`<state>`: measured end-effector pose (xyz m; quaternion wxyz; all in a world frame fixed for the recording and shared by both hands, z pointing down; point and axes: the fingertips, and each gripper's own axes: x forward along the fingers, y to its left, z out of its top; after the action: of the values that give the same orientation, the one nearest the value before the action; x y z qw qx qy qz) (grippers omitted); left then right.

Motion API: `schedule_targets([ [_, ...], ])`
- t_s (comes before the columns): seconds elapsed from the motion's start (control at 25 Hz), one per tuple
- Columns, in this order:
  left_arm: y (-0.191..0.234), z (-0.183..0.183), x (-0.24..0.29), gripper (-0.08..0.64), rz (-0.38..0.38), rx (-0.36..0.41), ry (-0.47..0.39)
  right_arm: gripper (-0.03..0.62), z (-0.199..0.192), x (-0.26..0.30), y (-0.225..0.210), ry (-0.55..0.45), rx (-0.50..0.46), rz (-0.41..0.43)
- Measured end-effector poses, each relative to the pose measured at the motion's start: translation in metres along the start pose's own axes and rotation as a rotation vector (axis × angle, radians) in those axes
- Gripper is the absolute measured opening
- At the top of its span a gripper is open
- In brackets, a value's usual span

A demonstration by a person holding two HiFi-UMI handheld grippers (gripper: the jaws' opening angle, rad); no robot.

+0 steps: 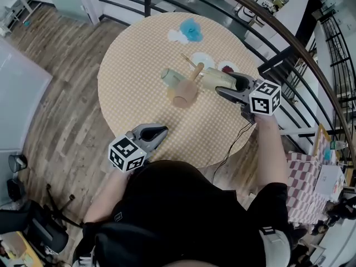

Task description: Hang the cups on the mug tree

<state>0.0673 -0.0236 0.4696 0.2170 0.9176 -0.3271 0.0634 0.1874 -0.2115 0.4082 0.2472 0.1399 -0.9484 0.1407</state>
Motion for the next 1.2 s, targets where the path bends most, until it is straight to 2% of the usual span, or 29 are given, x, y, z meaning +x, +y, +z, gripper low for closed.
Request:
schedule_targets([
  [0.48, 0.000, -0.007, -0.003, 0.007, 0.019, -0.013, 0.002, 0.324, 0.000, 0.013, 0.004, -0.006, 0.016, 0.021],
  [0.72, -0.001, -0.009, -0.004, 0.006, 0.025, -0.014, 0.001, 0.324, 0.001, 0.012, 0.000, -0.025, 0.037, 0.004],
  [1.0, -0.001, -0.011, -0.007, 0.006, 0.025, -0.020, 0.000, 0.325, 0.009, 0.008, 0.001, -0.080, 0.082, 0.015],
  [1.2, -0.003, -0.014, -0.010, 0.007, 0.026, -0.019, 0.000, 0.337, 0.015, 0.004, 0.001, -0.114, 0.080, -0.011],
])
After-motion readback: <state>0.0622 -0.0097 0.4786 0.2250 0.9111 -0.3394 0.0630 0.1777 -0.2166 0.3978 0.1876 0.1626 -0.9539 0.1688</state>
